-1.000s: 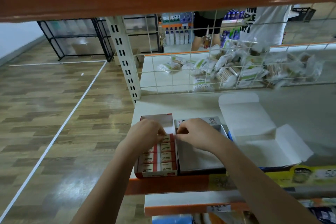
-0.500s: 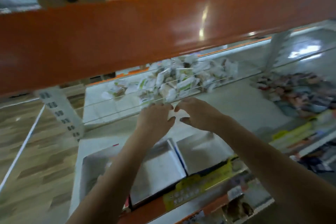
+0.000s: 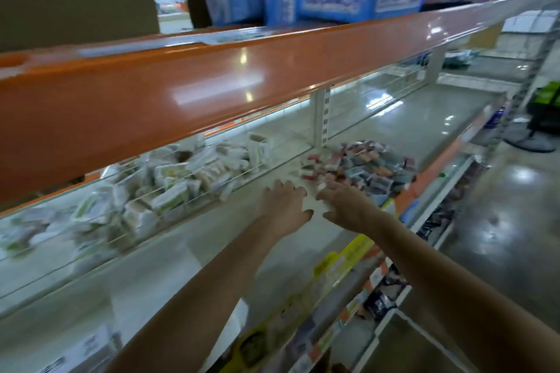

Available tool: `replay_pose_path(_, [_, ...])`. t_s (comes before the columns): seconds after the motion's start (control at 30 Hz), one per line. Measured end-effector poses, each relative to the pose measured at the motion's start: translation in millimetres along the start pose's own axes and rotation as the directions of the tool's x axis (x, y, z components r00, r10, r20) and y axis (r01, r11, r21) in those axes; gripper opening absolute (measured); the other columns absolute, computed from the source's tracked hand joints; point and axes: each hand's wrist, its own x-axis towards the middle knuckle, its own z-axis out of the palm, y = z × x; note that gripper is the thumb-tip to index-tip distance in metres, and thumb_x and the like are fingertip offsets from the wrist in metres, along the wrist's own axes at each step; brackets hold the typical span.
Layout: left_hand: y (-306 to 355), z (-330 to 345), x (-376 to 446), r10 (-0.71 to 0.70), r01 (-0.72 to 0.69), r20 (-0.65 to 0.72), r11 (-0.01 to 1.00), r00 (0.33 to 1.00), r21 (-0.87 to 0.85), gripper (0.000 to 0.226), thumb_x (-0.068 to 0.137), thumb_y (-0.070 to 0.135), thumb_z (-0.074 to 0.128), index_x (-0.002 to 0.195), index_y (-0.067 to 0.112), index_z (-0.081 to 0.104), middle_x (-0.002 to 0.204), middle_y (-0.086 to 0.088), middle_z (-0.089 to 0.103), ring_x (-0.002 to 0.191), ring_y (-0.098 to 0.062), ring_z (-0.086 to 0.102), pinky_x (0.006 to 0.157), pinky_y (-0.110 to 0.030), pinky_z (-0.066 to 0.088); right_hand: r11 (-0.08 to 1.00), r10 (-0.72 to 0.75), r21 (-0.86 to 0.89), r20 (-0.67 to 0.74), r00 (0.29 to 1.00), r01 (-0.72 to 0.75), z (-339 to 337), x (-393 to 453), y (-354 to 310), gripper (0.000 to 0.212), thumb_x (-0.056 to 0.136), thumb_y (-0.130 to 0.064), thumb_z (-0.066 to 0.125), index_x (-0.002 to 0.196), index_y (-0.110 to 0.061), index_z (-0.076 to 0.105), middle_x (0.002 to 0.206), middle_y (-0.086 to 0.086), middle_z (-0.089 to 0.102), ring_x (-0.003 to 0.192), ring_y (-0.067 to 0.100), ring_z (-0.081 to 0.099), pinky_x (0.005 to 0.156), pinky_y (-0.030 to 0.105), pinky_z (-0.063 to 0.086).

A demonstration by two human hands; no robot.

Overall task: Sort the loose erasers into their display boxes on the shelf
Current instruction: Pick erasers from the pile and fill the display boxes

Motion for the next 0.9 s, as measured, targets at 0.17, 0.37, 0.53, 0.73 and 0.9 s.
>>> replay_pose_path(0.17, [39.1,13.5,60.9,0.018,-0.018,0.008,1.000,1.000,-0.012,0.049,0.091,0.044,0.047,0.132,0.019,0.043,0.137,-0.011,0.043,0.128,-0.031,0.035,0.099,-0.042,0.033,0.999,0.053,-0.010,0.021,0.998,-0.052,-4.9,8.2,71.8,0.042,0.087,-0.024,0.055,0.128,-0.015,0.050,0.128,0.009,0.052,0.121,0.027,0.047,0.101,0.034,0.036])
replay_pose_path(0.37, [58.4,21.0,118.3,-0.039,0.037,-0.018,0.995,0.999,-0.095,0.049,0.091,0.037,0.048,0.136,0.017,0.043,0.132,-0.011,0.049,0.124,-0.031,0.043,0.098,-0.040,0.037,0.995,0.087,0.059,-0.035,0.996,-0.085,-8.6,33.4,124.4,0.034,0.080,-0.020,0.060,0.114,-0.016,0.060,0.123,0.009,0.056,0.113,0.029,0.052,0.092,0.039,0.045])
replay_pose_path(0.53, [61.1,32.0,154.8,-0.171,0.164,-0.024,0.971,0.985,-0.175,0.044,0.093,0.033,0.047,0.133,0.017,0.046,0.132,-0.011,0.050,0.121,-0.030,0.045,0.097,-0.038,0.038,0.998,0.025,0.060,-0.099,0.995,-0.019,-6.2,55.0,139.0,0.034,0.087,-0.015,0.049,0.121,-0.011,0.054,0.130,0.007,0.048,0.123,0.026,0.041,0.093,0.038,0.046])
replay_pose_path(0.73, [56.2,44.8,178.3,-0.256,0.237,-0.074,0.950,0.964,-0.204,0.037,0.092,0.033,0.047,0.126,0.020,0.049,0.131,-0.005,0.051,0.117,-0.027,0.049,0.090,-0.037,0.042,0.999,0.013,0.039,-0.060,0.998,-0.010,0.0,73.8,146.9,0.039,0.092,-0.020,0.047,0.130,-0.010,0.047,0.136,0.008,0.044,0.125,0.025,0.040,0.098,0.035,0.042])
replay_pose_path(0.9, [56.5,53.6,180.3,-0.261,0.226,-0.139,0.947,0.955,-0.227,0.034,0.092,0.035,0.048,0.121,0.017,0.051,0.120,-0.008,0.057,0.109,-0.026,0.053,0.083,-0.035,0.043,0.999,-0.007,0.052,-0.064,0.998,0.010,5.8,78.2,153.0,0.037,0.093,-0.025,0.048,0.128,-0.013,0.050,0.131,0.007,0.050,0.126,0.024,0.036,0.102,0.035,0.038])
